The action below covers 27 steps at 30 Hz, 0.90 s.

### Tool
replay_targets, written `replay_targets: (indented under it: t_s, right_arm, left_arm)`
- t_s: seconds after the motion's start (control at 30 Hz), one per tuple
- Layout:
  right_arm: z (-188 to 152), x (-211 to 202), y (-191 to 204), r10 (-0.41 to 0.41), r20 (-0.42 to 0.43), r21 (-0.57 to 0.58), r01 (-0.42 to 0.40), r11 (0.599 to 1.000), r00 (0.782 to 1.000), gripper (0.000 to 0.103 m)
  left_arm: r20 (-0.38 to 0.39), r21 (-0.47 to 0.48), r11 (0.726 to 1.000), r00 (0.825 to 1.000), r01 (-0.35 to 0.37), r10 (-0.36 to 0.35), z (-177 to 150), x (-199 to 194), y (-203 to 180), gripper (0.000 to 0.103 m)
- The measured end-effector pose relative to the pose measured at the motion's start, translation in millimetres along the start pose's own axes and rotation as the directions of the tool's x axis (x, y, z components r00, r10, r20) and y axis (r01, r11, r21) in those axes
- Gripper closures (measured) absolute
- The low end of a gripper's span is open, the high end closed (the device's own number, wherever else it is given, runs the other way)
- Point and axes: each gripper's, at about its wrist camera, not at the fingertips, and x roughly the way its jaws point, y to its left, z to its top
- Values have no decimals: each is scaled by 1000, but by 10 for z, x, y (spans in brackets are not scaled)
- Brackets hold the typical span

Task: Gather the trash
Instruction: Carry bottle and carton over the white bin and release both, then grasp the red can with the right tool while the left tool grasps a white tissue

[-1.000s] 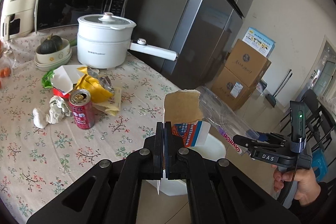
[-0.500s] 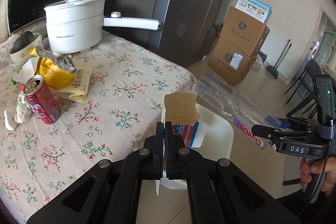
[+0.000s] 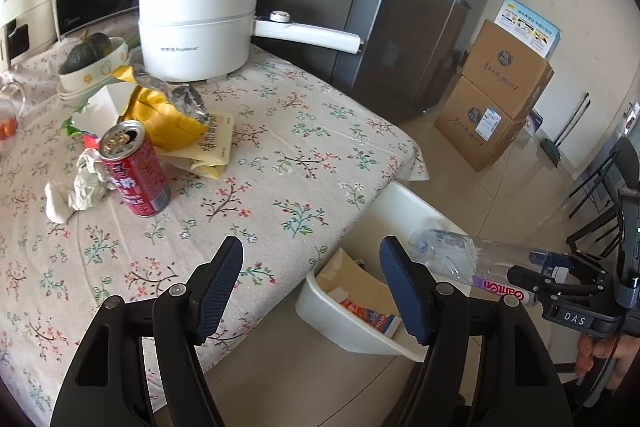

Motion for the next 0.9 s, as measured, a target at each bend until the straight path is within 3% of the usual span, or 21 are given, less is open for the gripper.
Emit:
replay_targets:
  t_s: [0.5, 0.63, 0.9]
  right_arm:
    - [183, 379, 448, 14, -75, -14, -15, 1000, 997, 40]
    - [278, 396, 577, -13, -52, -15, 12, 1000, 999, 21]
    - [465, 369, 973, -12, -13, -73, 11, 997, 1000, 19]
  left_arm:
    - [31, -108, 985, 990, -134, 138, 9, -563, 821, 16]
    - [31, -112, 982, 987, -155, 159, -31, -691, 990, 13]
    - [28, -143, 970, 979, -194, 200, -106, -895, 1371, 10]
